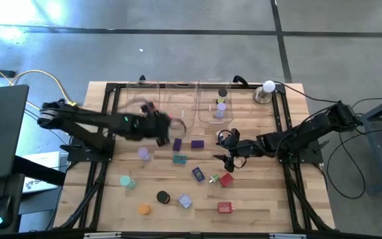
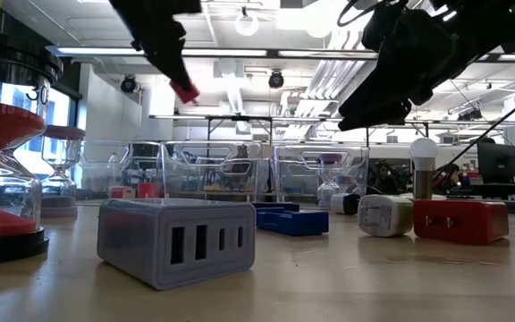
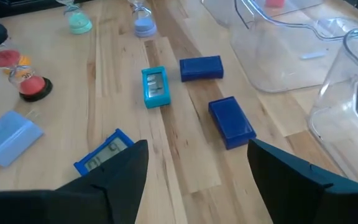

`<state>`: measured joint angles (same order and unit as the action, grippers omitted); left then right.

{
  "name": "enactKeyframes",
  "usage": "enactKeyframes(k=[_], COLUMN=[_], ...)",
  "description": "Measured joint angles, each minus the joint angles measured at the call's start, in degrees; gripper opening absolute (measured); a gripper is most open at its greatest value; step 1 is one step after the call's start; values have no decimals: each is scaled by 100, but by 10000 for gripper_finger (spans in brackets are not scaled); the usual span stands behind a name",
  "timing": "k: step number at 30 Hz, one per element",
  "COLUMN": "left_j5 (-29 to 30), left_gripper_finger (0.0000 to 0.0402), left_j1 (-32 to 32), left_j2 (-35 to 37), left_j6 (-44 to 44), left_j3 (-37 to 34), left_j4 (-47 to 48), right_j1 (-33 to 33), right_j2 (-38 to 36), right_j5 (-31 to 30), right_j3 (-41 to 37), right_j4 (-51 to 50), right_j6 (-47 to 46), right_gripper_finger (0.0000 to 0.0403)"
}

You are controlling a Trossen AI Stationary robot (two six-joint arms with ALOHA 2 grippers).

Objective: Pick & Place Office items
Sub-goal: Put the pink charger adapter into the left transparent bin

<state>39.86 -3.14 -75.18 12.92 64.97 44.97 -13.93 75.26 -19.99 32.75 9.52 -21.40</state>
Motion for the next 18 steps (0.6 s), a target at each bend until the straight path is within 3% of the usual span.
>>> enactKeyframes(k=[6, 11, 18], left_j5=[-674, -1473, -1249], left_gripper_finger=[161, 161, 161], left_j1=[1583, 2631, 3280], left_j2=[245, 238, 399], left_j6=[608, 504, 543], left_j3=[-65, -522, -906], left_j4=[674, 654, 228], right_j1=[-81, -259, -419], right_j2=[0, 4, 4], right_j5=[62, 65, 55], right_j3=[0, 0, 2], right_j4=[-15, -47, -153], right_j6=[-1, -1, -1], right_gripper_finger=[264, 263, 263])
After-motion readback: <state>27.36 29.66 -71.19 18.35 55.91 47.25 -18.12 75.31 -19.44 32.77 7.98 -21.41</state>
